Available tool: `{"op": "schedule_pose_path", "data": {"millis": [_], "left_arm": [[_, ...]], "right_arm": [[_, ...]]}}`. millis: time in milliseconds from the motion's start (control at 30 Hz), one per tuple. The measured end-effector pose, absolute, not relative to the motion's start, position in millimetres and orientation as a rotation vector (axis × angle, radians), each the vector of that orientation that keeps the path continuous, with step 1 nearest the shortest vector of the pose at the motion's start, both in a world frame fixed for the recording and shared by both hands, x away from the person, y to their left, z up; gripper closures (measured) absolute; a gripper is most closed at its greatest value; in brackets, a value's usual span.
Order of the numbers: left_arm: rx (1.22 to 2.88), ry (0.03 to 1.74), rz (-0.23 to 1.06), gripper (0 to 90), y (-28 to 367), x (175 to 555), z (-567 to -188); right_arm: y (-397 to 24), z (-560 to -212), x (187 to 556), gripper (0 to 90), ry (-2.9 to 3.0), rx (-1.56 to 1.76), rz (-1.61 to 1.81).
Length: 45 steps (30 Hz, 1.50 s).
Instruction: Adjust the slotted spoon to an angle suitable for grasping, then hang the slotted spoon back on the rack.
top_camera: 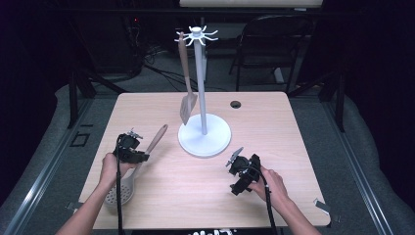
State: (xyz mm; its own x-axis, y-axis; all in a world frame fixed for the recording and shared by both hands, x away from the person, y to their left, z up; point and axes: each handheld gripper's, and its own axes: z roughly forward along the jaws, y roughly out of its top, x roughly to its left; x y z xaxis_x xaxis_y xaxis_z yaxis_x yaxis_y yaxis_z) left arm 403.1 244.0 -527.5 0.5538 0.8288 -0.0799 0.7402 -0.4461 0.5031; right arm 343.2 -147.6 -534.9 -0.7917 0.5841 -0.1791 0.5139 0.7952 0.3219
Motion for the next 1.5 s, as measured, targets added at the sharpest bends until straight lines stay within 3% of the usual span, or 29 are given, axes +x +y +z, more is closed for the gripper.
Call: {"op": "schedule_pose_path", "data": {"millis": [1100,1500], "left_arm": [[2.093,1.199,0.364,76.2,261.5,375.0,-509.4],[2.010,1.148,0.503,76.2,259.3,364.7,-495.5]], "right_arm": [[-145.0,-535.7,342.7,6.1,2.723,0.830,0.359],[-145.2,-538.3,342.8,6.1,2.724,0.838,0.360]]}}
